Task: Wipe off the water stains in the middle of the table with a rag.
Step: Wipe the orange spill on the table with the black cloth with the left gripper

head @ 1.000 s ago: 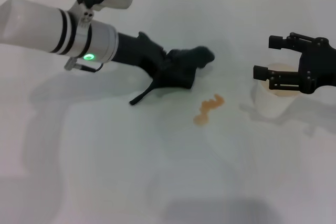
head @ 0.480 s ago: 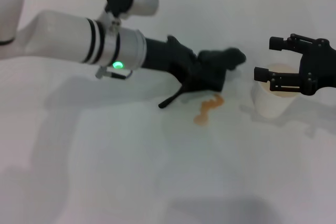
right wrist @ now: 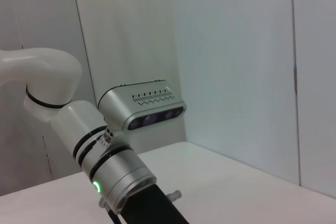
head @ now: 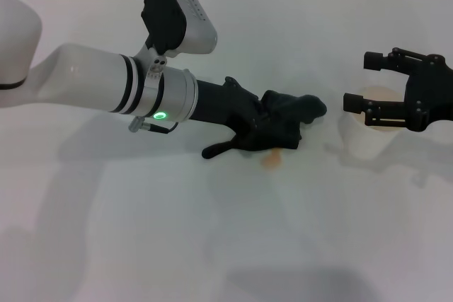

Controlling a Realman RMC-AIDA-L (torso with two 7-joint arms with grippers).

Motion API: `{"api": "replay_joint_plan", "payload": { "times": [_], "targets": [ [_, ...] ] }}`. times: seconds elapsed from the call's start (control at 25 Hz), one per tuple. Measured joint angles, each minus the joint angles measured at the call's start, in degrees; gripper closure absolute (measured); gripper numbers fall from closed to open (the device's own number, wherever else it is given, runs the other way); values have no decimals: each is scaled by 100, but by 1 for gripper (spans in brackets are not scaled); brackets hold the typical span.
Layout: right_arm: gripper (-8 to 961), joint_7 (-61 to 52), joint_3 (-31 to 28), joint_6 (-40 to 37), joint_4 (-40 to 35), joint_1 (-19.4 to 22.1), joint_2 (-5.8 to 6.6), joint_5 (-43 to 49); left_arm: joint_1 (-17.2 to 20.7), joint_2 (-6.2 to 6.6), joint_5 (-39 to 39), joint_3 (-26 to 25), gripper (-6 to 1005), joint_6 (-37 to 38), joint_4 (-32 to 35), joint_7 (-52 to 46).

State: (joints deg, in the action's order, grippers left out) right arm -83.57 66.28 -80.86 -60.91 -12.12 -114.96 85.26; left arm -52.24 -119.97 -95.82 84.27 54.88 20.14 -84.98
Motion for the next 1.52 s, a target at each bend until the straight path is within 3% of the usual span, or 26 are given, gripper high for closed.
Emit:
{"api": "replay_joint_plan", "payload": {
  "times": [0.4,0.92,1.2,1.52],
  "targets": [
    [91,9,0,0,3,4,0,-3,9,0,72,708,928,71,49,-297],
    [91,25,-2,23,1,-25,-9,-9,259,56,-49,759,924,772,387,-583],
    [91,25,2,23,0,-36,-9,-9,264,75,-189,710,922,599,389,-554],
    [91,25,1,36,30,-40,-9,-9,197,177,-398,702,919,-130,606,-523]
  ]
}}
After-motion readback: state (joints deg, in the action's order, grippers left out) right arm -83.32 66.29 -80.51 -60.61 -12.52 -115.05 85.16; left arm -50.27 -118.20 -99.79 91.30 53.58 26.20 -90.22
